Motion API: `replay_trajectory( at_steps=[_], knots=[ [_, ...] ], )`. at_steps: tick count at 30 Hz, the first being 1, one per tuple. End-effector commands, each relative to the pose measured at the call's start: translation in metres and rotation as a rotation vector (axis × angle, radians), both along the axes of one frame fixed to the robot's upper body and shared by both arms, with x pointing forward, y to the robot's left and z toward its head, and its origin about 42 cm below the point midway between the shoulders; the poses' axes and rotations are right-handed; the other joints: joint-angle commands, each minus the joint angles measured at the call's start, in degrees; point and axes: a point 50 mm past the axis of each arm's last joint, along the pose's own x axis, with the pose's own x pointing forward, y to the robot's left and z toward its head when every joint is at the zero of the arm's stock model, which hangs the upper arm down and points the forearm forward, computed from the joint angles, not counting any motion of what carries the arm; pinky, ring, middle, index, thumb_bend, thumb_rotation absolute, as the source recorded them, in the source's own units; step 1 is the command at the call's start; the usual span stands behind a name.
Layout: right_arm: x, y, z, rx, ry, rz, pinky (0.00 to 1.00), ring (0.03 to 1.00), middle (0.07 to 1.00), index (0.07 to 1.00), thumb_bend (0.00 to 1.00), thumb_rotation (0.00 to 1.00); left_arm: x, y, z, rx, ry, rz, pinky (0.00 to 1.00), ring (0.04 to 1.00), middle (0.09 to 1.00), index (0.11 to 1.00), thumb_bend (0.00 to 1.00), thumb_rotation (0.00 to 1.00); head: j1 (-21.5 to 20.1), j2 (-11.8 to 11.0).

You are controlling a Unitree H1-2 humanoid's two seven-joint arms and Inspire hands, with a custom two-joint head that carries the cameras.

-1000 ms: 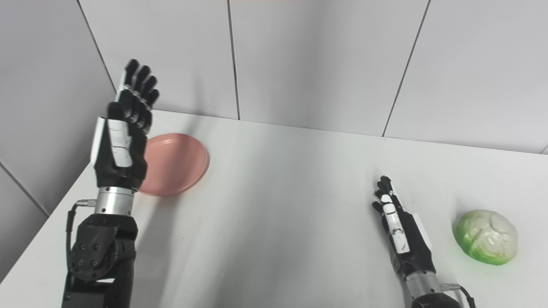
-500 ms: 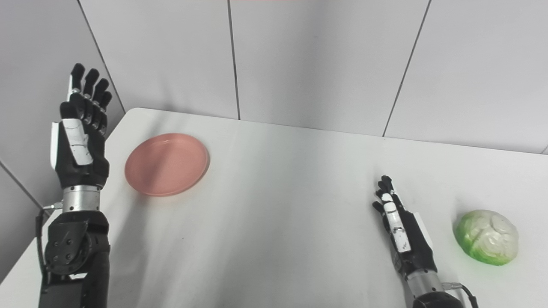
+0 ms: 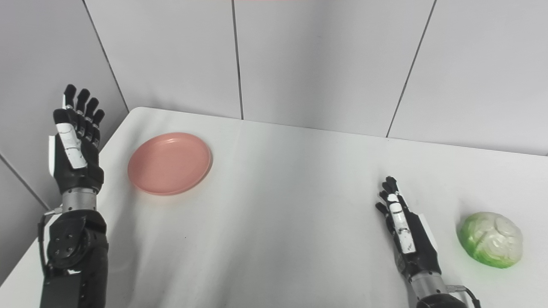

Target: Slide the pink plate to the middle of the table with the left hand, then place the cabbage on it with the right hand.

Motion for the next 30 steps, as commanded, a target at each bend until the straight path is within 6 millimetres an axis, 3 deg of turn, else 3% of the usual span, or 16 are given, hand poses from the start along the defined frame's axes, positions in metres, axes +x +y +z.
replay_trajectory(
  at_steps=[1, 8, 30],
  knots=[
    [0.000, -0.002, 0.000, 0.001, 0.018, 0.001, 1.00, 1.000, 1.000, 1.000, 0.05, 1.00, 0.008, 0.011, 0.014, 0.013, -0.068, 0.026, 0.98, 0.980, 0.984, 0.977, 0.87, 0.99, -0.03, 0.05],
    [0.001, -0.003, 0.000, 0.002, 0.011, 0.002, 1.00, 1.000, 1.000, 1.000, 0.06, 1.00, 0.016, 0.025, -0.005, -0.093, -0.029, 0.028, 0.99, 0.975, 0.976, 0.975, 0.89, 0.94, -0.01, 0.18],
    [0.000, -0.003, 0.003, -0.015, 0.012, 0.000, 1.00, 1.000, 1.000, 1.000, 0.05, 1.00, 0.034, 0.043, -0.053, -0.218, 0.106, 0.010, 1.00, 0.990, 0.981, 0.982, 0.91, 0.94, -0.04, 0.38]
  ],
)
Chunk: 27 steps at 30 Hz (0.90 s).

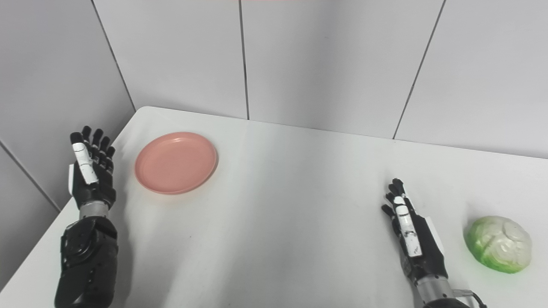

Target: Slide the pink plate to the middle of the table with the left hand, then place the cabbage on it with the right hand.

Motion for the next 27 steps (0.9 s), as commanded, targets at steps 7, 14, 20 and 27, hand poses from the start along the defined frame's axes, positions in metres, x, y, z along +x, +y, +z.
replay_trajectory(
  at_steps=[7, 14, 20, 27],
  knots=[
    [-0.001, -0.003, 0.002, -0.005, 0.008, -0.004, 1.00, 1.000, 1.000, 1.000, 0.06, 1.00, 0.014, 0.009, 0.008, -0.015, -0.019, -0.081, 1.00, 1.000, 1.000, 1.000, 0.93, 0.99, 0.02, 0.15],
    [0.000, -0.003, 0.002, -0.028, 0.008, 0.004, 1.00, 1.000, 1.000, 1.000, 0.06, 1.00, 0.017, 0.009, -0.007, -0.093, 0.006, -0.116, 1.00, 1.000, 1.000, 1.000, 0.91, 0.98, -0.09, 0.15],
    [0.000, -0.003, 0.003, -0.017, 0.009, 0.004, 1.00, 1.000, 1.000, 1.000, 0.06, 1.00, 0.022, 0.008, -0.018, -0.099, 0.029, -0.131, 1.00, 1.000, 1.000, 1.000, 0.92, 1.00, -0.17, 0.10],
    [-0.001, -0.003, 0.004, -0.023, 0.012, -0.004, 1.00, 1.000, 1.000, 1.000, 0.07, 1.00, 0.025, 0.003, -0.029, -0.144, 0.047, -0.138, 1.00, 1.000, 0.998, 0.994, 0.89, 1.00, -0.04, 0.12]
  ],
)
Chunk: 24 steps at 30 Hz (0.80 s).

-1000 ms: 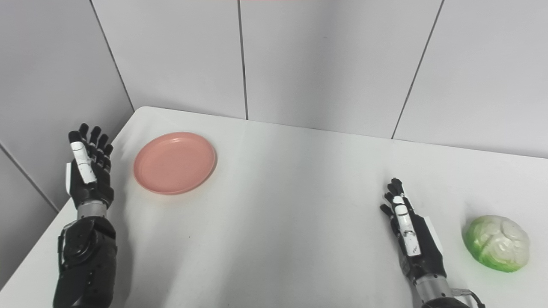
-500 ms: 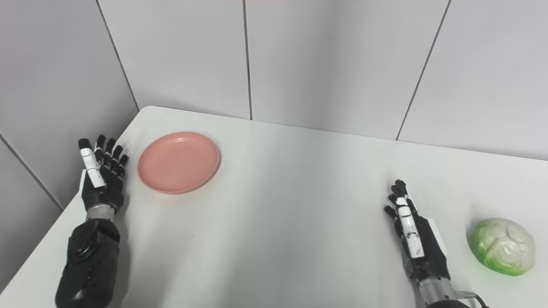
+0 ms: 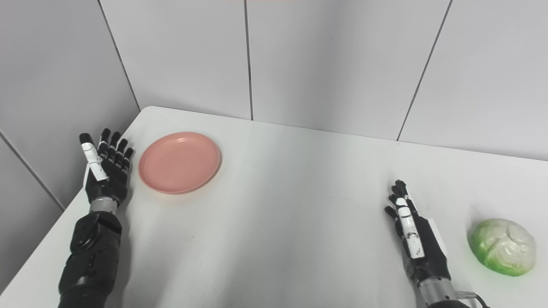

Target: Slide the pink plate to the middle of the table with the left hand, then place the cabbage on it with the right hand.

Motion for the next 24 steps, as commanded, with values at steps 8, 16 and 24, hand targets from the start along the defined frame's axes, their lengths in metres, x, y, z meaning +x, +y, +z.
replay_trajectory(
  at_steps=[8, 16, 24],
  knots=[
    [-0.001, -0.001, 0.002, 0.004, 0.025, 0.006, 1.00, 1.000, 1.000, 1.000, 0.09, 1.00, 0.002, -0.009, -0.021, -0.025, 0.077, -0.055, 1.00, 1.000, 1.000, 0.992, 0.90, 0.98, -0.37, 0.11],
    [0.000, -0.001, 0.002, 0.000, 0.015, -0.002, 1.00, 1.000, 1.000, 1.000, 0.07, 1.00, 0.005, -0.028, -0.020, -0.032, 0.087, -0.108, 1.00, 0.988, 0.993, 0.987, 0.87, 0.97, -0.57, -0.01],
    [-0.001, 0.000, 0.002, -0.004, 0.017, -0.006, 1.00, 1.000, 1.000, 1.000, 0.08, 1.00, 0.004, -0.049, -0.013, -0.022, 0.088, -0.151, 0.98, 0.969, 0.973, 0.967, 0.88, 0.96, -0.76, -0.09]
  ],
)
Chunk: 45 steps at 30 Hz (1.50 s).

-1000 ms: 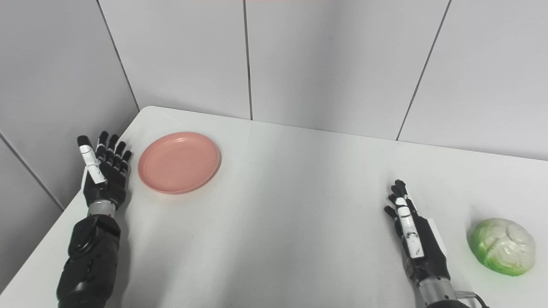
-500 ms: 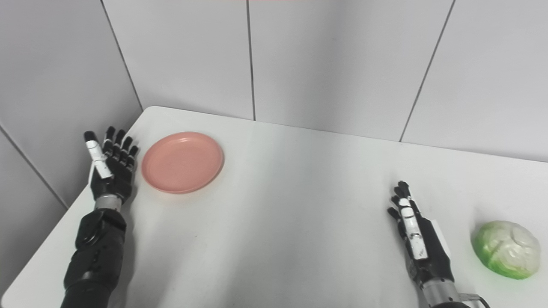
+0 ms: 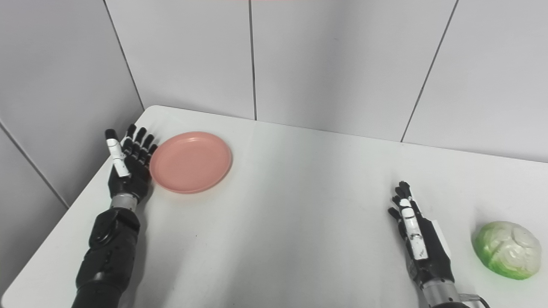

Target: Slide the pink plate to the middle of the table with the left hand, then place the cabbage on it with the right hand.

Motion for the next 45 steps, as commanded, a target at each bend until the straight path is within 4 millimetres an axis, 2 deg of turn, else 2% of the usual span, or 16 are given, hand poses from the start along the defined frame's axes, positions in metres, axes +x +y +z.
replay_trajectory(
  at_steps=[1, 7, 10, 15, 22, 28, 34, 45],
  knots=[
    [-0.001, -0.001, 0.001, -0.010, 0.018, -0.001, 1.00, 1.000, 1.000, 1.000, 0.08, 1.00, -0.007, -0.009, -0.013, -0.004, 0.088, -0.020, 0.98, 0.967, 0.972, 0.965, 0.88, 0.96, -0.15, 0.06],
    [-0.001, 0.000, 0.000, -0.017, 0.012, 0.004, 1.00, 1.000, 1.000, 1.000, 0.09, 1.00, -0.008, -0.026, -0.005, 0.004, 0.088, -0.061, 0.97, 0.962, 0.963, 0.953, 0.90, 0.94, -0.66, 0.17],
    [-0.002, 0.000, 0.000, -0.021, 0.001, 0.008, 1.00, 1.000, 1.000, 1.000, 0.10, 1.00, -0.008, -0.033, -0.003, 0.013, 0.074, -0.090, 1.00, 0.979, 0.979, 0.972, 0.90, 0.94, -0.71, 0.21],
    [0.000, 0.000, -0.002, -0.025, -0.011, 0.005, 1.00, 1.000, 1.000, 1.000, 0.09, 1.00, -0.009, -0.045, 0.002, 0.012, 0.079, -0.108, 0.99, 0.968, 0.968, 0.956, 0.89, 0.95, -1.10, 0.36],
    [-0.003, 0.003, -0.001, -0.012, 0.001, -0.002, 1.00, 1.000, 1.000, 1.000, 0.09, 1.00, -0.011, -0.058, 0.007, 0.047, 0.077, -0.168, 1.00, 0.986, 0.981, 0.969, 0.93, 0.95, -1.98, 0.64],
    [-0.005, 0.004, 0.000, -0.028, -0.003, -0.001, 1.00, 1.000, 1.000, 1.000, 0.11, 1.00, -0.014, -0.072, 0.013, 0.082, 0.060, -0.201, 0.98, 0.959, 0.953, 0.948, 0.90, 0.95, -3.36, 1.13],
    [-0.005, 0.005, -0.003, -0.022, 0.007, -0.001, 1.00, 1.000, 1.000, 1.000, 0.12, 1.00, -0.017, -0.082, 0.020, 0.114, 0.064, -0.243, 0.95, 0.944, 0.950, 0.945, 0.91, 0.94, -5.04, 1.69],
    [-0.003, 0.007, -0.008, -0.034, -0.013, 0.011, 1.00, 1.000, 1.000, 1.000, 0.14, 1.00, -0.021, -0.101, 0.024, 0.201, 0.085, -0.340, 0.97, 0.955, 0.958, 0.960, 0.89, 0.97, -7.80, 2.45]
  ],
)
